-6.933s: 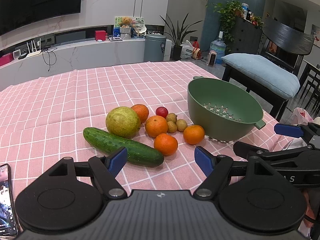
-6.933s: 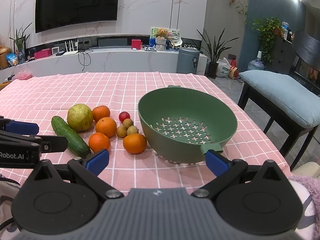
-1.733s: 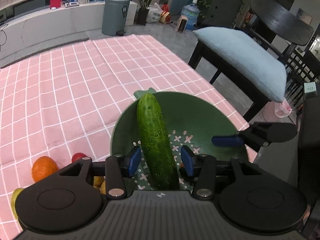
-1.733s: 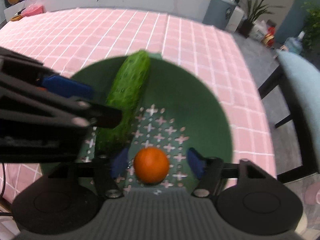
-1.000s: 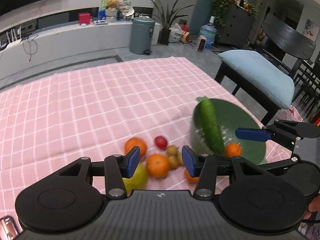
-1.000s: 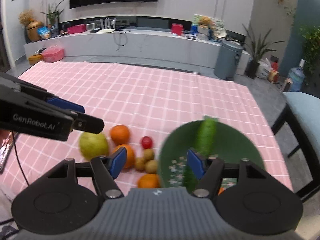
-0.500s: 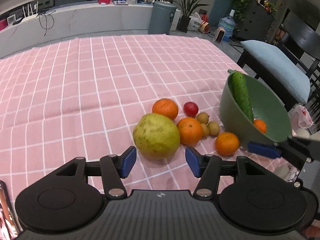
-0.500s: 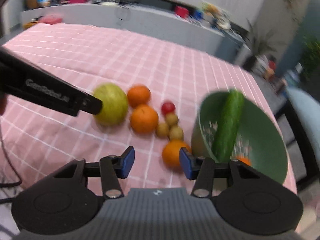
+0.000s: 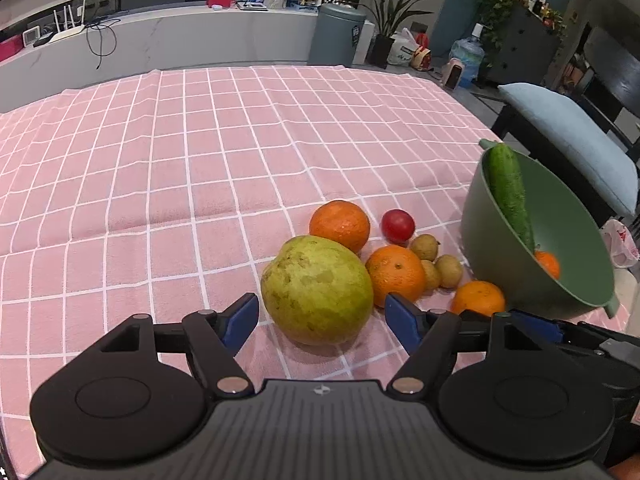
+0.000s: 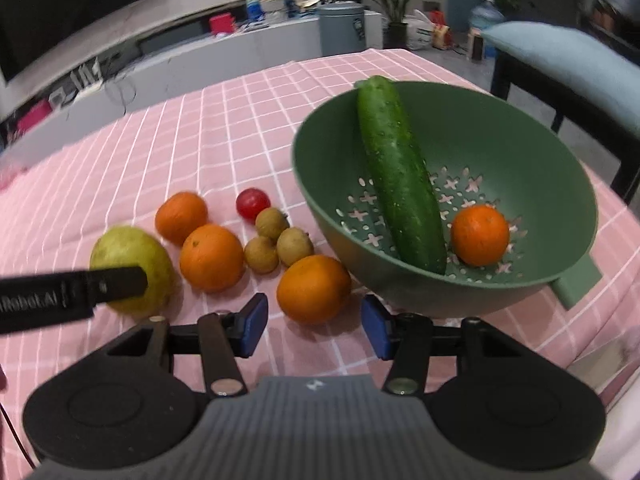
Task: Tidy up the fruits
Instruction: 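Open the left gripper dropping the cucumber while the right releases the orange into the colander, then grasp another orange with the right gripper while the left grasps the pear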
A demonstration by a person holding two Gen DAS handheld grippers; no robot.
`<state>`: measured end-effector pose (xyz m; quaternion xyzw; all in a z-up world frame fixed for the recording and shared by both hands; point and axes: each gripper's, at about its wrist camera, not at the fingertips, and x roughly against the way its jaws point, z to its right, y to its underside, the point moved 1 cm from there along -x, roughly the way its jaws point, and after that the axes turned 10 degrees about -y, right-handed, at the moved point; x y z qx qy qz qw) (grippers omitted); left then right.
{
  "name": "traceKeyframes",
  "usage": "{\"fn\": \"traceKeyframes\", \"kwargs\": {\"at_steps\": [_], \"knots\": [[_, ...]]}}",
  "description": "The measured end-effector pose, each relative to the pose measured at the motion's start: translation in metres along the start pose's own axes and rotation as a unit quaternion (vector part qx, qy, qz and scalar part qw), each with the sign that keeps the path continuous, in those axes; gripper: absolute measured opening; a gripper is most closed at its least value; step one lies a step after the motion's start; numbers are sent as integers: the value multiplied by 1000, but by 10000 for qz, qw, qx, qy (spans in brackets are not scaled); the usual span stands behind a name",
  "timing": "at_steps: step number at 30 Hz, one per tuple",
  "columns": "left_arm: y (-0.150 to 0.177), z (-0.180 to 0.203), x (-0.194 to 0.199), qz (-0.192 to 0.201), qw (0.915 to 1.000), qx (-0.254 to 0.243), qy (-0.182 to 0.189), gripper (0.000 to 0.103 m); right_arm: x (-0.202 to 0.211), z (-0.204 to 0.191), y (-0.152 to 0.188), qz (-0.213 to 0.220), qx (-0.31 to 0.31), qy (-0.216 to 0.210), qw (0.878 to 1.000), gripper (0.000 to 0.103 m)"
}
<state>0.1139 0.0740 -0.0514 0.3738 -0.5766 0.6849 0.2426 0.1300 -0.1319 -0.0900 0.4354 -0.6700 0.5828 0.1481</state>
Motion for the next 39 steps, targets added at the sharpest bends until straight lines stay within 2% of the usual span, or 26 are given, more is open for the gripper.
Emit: {"fn": "traceKeyframes", "kwargs": {"at_steps": [5,9,13,20,29,33,39], "knots": [[-2,-1,-11,-94,9999,94,-28,85,-11,6,-1,-3,-271,-40,9996,47],[-2,-1,-18,-170,9997,145,9,84,-15,10,-2,31,-354,-193,9992,41],[-1,-2,-20,-180,9996,197,49,79,-13,11,1,52,-327,-245,9992,40],[1,0,-16,-150,9998,162,-7,78,-9,14,2,-36,-357,-338,9988,39],[10,-9,1,-289,9990,324,-133,77,10,10,2,-283,-264,-609,9974,39],[8,-12,17,-201,9988,437,-87,77,24,2,-1,-337,-74,-868,9956,39],[0,-5,48,-1,9982,605,56,77,54,-9,-16,-197,380,-1169,9922,39]]}}
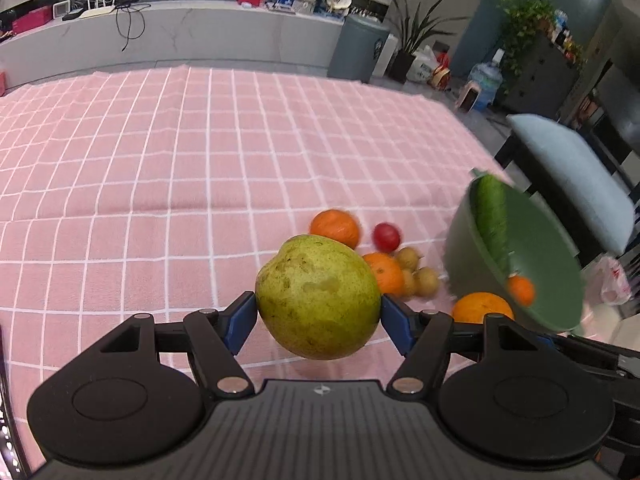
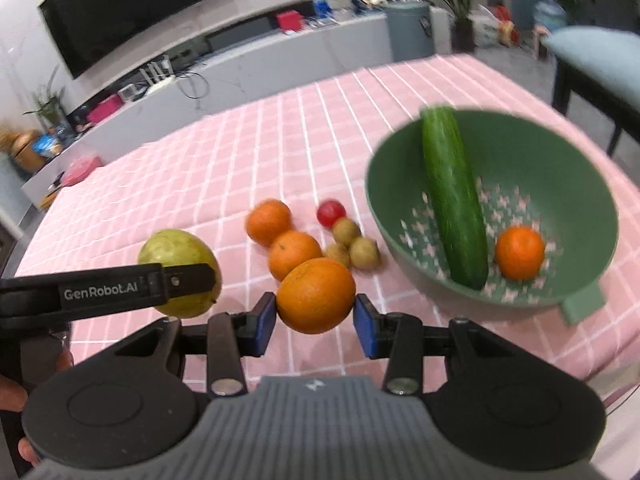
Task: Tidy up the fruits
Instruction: 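Grasp another orange with the right gripper while the left grasps the pear, then carry the orange with the right gripper while the left carries the pear to the colander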
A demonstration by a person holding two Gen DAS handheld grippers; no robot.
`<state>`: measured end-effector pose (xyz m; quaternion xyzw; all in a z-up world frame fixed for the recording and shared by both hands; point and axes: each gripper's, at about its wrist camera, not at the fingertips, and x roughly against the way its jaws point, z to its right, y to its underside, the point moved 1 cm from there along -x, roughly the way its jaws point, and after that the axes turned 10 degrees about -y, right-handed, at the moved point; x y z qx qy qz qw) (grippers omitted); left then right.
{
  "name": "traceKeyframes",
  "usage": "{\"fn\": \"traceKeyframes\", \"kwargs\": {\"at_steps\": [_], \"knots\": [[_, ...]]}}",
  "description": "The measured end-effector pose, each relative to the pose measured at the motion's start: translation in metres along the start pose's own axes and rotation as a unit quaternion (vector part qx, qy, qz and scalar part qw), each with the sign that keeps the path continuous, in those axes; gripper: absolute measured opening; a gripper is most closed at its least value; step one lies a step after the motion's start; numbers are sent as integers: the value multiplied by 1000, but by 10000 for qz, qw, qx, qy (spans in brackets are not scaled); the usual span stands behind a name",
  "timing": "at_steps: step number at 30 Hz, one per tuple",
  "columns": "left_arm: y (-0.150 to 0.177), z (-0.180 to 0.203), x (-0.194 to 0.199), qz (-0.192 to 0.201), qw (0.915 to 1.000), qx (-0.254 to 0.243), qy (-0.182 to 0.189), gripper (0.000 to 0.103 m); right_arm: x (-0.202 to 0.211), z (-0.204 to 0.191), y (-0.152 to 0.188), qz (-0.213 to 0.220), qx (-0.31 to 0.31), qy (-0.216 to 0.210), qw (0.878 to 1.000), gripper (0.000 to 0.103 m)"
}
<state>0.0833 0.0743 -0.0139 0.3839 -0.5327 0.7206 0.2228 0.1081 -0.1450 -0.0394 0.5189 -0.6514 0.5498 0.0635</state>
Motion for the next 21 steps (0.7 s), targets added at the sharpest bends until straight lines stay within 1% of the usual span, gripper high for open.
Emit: {"fn": "traceKeyframes", "kwargs": {"at_steps": [5,11,16,21], "knots": [[-12,20,20,114,9998,-121,105,77,24,1,-18,86,363,-39,9993,39],[-31,57,34,284,9983,-390,334,77,51,21,-37,184,672,93,9975,39],[-43,91,32,269,9958,-688,538,77,65,47,-52,146,936,312,9950,39],[-48,126,15,67,9920,-1023,739,77,66,70,-60,-23,1255,576,9904,39]]}}
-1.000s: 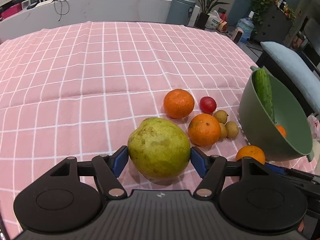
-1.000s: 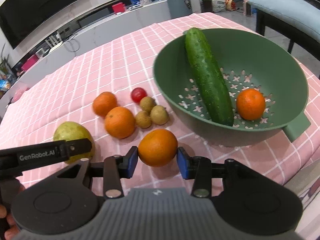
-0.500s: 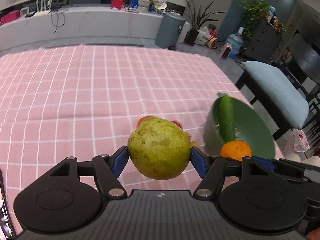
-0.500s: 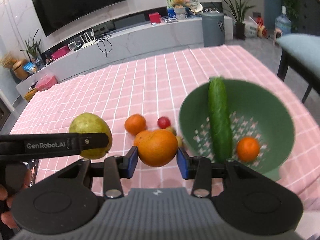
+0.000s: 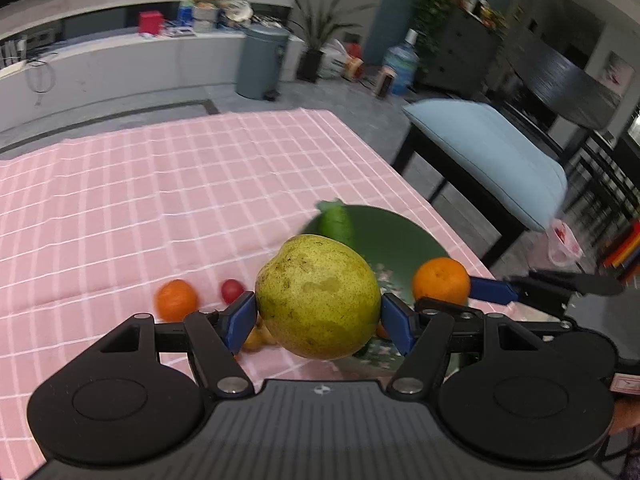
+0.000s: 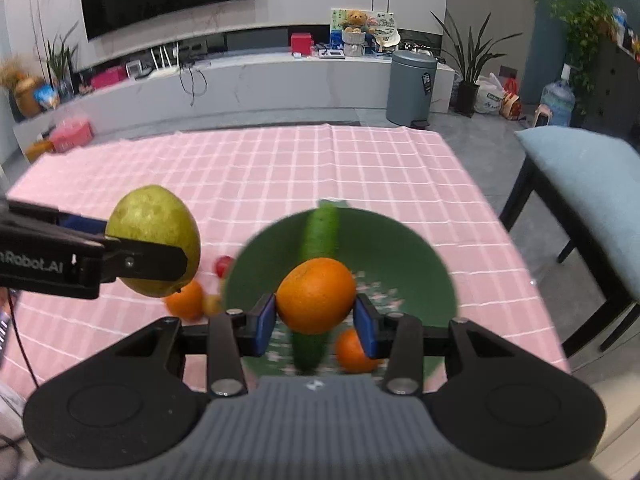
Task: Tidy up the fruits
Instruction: 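Carry the orange with the right gripper while the left carries the pear to the colander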
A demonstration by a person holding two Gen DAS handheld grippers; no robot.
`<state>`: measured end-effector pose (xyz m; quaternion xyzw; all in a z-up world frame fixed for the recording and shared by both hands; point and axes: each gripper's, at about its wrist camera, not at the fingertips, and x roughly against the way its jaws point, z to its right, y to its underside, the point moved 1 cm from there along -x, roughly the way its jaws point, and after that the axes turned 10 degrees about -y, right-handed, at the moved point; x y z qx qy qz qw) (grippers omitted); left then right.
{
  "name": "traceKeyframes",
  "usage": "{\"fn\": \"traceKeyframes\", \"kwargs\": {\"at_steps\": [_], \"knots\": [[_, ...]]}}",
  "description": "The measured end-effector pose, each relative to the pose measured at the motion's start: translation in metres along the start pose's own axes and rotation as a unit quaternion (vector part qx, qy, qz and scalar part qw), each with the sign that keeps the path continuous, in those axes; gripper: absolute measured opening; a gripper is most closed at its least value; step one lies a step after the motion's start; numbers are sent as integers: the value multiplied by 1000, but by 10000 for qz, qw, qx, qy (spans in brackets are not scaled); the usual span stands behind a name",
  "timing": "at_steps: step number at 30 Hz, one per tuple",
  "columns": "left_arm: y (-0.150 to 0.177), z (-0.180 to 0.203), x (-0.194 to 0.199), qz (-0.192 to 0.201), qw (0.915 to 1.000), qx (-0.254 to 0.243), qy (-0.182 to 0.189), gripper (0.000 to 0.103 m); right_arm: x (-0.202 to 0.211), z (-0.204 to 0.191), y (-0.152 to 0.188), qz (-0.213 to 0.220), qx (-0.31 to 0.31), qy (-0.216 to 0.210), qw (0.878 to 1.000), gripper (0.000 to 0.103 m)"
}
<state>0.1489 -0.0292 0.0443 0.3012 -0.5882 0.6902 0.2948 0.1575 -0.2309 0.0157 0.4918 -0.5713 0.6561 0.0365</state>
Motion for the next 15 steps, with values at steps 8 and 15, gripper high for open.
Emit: {"fn": "traceKeyframes", "kwargs": {"at_steps": [8,15], "knots": [[-2,34,-36,-381,9980,-494,58,77,-21,36,0,-496,344,191,9980,39],[4,46,-58,-694,9945,-784,32,77,-40,38,9,-863,778,247,9929,39]]}}
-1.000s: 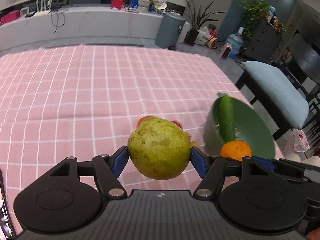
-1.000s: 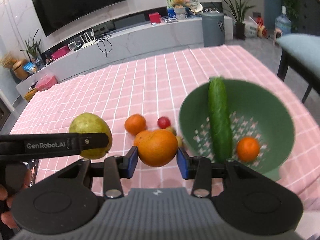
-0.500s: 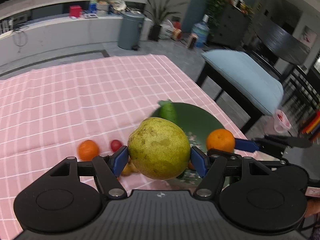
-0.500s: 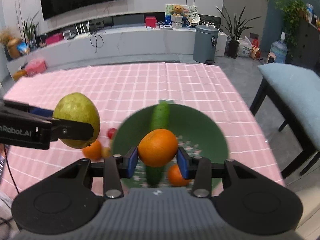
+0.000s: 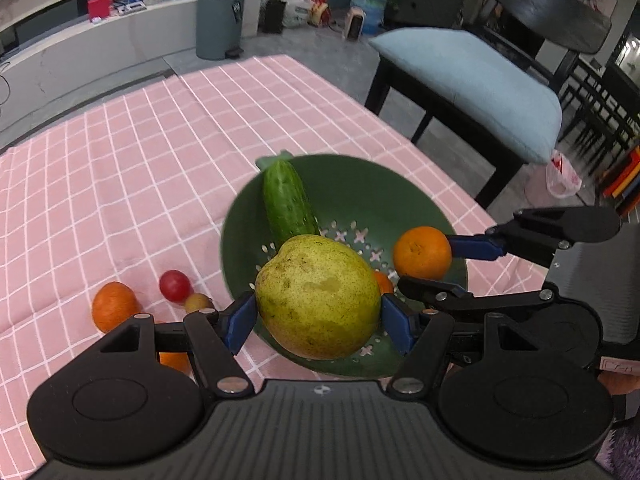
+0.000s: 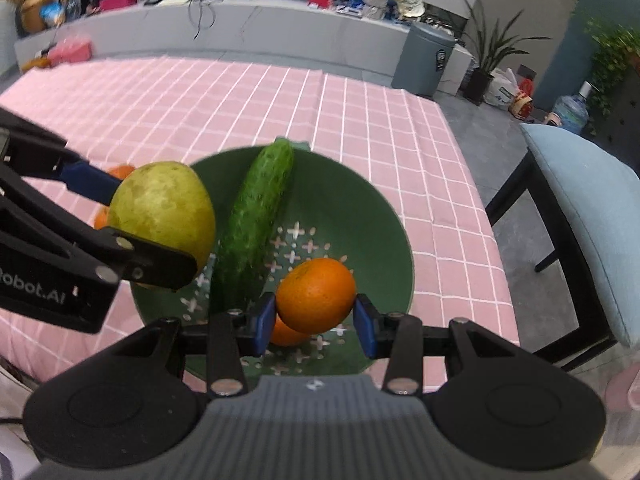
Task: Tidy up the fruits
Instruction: 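Carry the orange with the right gripper while the left carries the pear to the colander, then open the right gripper releasing the orange while the left sets the pear in the colander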
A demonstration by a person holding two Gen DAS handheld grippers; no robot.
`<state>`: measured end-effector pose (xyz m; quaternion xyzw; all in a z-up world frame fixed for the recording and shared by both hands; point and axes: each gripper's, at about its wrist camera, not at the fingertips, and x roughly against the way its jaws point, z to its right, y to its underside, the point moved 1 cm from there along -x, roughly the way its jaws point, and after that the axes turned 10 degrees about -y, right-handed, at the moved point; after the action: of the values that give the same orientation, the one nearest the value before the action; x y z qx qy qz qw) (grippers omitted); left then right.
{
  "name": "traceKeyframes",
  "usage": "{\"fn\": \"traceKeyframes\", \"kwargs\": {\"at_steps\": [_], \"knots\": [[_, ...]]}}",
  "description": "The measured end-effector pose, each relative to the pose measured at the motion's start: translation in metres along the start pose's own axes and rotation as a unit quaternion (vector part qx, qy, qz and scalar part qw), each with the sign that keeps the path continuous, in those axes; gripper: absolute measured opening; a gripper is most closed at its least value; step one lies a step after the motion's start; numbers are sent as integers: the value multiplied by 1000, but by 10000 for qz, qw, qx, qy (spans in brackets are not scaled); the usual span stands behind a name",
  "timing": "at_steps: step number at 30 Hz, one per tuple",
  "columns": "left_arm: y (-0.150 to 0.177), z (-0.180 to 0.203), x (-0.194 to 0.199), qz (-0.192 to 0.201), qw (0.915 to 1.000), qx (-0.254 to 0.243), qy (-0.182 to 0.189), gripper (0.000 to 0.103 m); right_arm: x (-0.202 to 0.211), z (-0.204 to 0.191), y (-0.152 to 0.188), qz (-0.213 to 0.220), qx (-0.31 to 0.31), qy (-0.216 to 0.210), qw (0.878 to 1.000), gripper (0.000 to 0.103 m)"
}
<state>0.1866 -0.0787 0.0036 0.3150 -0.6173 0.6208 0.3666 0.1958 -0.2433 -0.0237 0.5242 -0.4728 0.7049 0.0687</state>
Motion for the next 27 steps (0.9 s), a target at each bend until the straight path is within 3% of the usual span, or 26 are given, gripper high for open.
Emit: {"fn": "traceKeyframes", "kwargs": {"at_steps": [13,27], "knots": [[1,13,-33,-404,9988,-266,40,78,-27,6,7,-531,237,-258,9980,39],[7,20,-32,-421,9980,-474,-13,78,-22,-2,10,-672,528,-267,9960,40]]}}
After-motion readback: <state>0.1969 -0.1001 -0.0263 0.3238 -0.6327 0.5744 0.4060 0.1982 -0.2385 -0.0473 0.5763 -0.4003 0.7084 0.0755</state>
